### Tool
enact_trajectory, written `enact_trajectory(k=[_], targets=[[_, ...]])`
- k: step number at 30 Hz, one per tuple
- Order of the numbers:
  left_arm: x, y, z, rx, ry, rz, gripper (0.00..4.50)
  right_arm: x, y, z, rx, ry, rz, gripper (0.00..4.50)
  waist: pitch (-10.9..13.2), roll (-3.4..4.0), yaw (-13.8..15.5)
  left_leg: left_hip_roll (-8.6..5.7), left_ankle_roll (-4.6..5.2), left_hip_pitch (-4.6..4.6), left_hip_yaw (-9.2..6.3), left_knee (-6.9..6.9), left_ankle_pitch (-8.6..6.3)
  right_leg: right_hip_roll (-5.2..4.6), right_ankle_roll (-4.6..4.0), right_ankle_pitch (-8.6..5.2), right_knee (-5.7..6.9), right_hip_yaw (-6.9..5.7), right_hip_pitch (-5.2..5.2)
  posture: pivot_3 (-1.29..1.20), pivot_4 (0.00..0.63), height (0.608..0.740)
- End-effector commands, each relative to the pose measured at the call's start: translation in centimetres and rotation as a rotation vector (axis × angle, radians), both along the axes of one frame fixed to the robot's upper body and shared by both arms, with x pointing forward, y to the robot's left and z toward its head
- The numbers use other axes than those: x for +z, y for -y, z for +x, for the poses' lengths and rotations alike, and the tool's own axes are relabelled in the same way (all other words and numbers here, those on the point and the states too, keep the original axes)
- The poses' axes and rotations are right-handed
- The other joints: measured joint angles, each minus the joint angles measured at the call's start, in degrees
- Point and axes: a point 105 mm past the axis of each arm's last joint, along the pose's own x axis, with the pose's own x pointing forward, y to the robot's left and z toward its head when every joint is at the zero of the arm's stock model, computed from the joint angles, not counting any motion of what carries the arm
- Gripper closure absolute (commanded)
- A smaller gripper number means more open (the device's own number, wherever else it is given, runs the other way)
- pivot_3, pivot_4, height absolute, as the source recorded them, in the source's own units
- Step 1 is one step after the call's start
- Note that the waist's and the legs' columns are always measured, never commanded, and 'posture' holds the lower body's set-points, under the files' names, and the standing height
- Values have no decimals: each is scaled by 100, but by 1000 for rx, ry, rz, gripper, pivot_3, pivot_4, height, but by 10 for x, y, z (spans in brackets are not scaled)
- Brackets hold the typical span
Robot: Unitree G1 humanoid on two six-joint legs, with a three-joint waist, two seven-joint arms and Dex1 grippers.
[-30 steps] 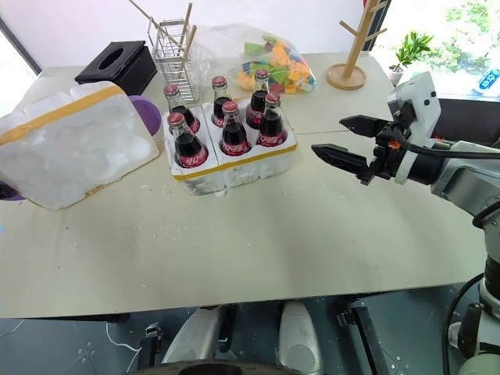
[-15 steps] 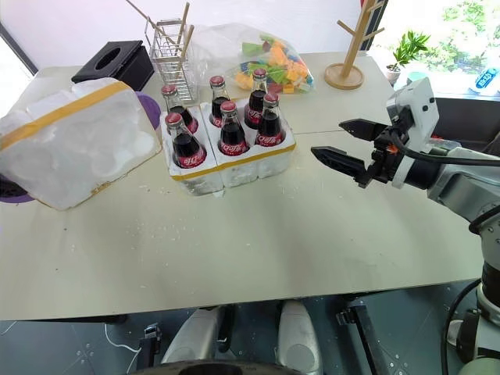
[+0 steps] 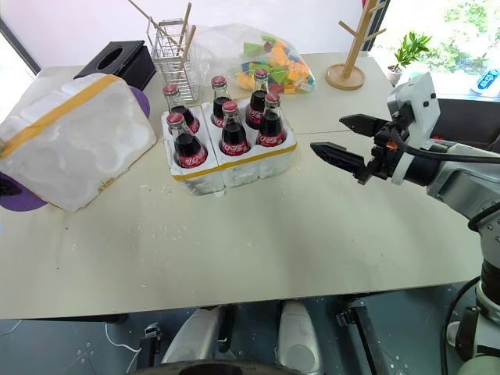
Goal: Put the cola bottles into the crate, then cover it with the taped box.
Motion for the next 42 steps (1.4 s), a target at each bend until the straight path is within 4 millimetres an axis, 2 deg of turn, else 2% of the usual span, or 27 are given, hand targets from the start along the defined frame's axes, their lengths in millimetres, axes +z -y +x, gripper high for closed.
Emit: enact_trajectory(k=[1, 6, 12, 17, 18, 20, 22, 28, 30, 33, 36, 42], targets=[[-1, 2, 3, -16, 23, -9, 4307, 11, -1, -1, 6, 56, 5, 0, 0, 1, 6, 0, 0, 0, 0, 0, 0, 0, 0, 0, 0, 0, 0, 0, 150, 740], [8, -1, 19, -20, 196, 40, 4308, 7, 0, -5, 25, 25, 2, 0, -2, 4, 40, 0, 0, 7, -3, 2, 0, 0, 0, 0, 1, 0, 8, 0, 150, 740], [45, 0, 41, -79, 490, 169, 4308, 7, 2, -6, -7, 49, -9, 0, -7, -18, 12, 0, -1, 3, -15, 14, 1, 0, -1, 1, -2, -6, 13, 0, 150, 740], [71, 15, 50, -235, 673, 279, 4308, 5, 2, -5, -10, 46, -1, 0, -7, -18, -7, -1, 0, 3, -9, -3, 0, -3, -2, 2, -1, -2, 2, 0, 150, 740], [76, 21, 52, -270, 714, 295, 4308, 5, 2, -5, -10, 46, 1, 0, -7, -18, -7, 0, 0, 3, -8, -5, 0, -3, -2, 2, 0, -2, 0, 0, 150, 740], [111, 61, 59, -398, 911, 346, 4308, 4, 0, -3, -6, 42, 7, 0, -6, -17, -4, 0, 0, 3, -8, -6, 0, -3, -3, 3, -1, -1, -1, 0, 150, 740], [130, 93, 53, -439, 1015, 356, 4308, 3, -1, -2, -2, 41, 10, 0, -5, -21, 22, 2, -1, -5, -11, 0, 0, -4, -6, 5, -3, 3, -2, 0, 150, 740], [153, 135, 35, -411, 1106, 556, 4308, -1, -6, 2, 21, 35, 23, 0, -6, -21, -12, -1, -1, -2, -8, 0, -1, -3, -3, 7, -10, 8, 2, 0, 150, 740], [149, 149, 35, -428, 1095, 589, 4308, 0, -8, 5, 25, 38, 31, 0, -5, -18, -20, 3, -1, 3, -7, -4, -1, 6, -4, 7, -5, 7, 1, 0, 150, 740], [131, 172, 36, -492, 1052, 658, 4308, 1, -9, 7, 33, 43, 52, 0, -4, -16, -12, 3, -1, 7, -3, -4, 0, 5, -4, 6, -2, 8, 3, 0, 150, 740], [121, 194, 39, -532, 1058, 645, 4308, -1, -11, 7, 35, 44, 57, 0, -4, -17, 16, 2, -1, 9, -3, -1, 0, 5, -4, 6, -4, 8, 9, 0, 150, 740], [87, 209, 47, -610, 976, 686, 4308, -5, -11, 6, 21, 44, 75, 0, -4, -17, 14, 0, -1, 8, -8, 0, 0, 5, -4, 6, -8, 7, 13, 0, 150, 740]])
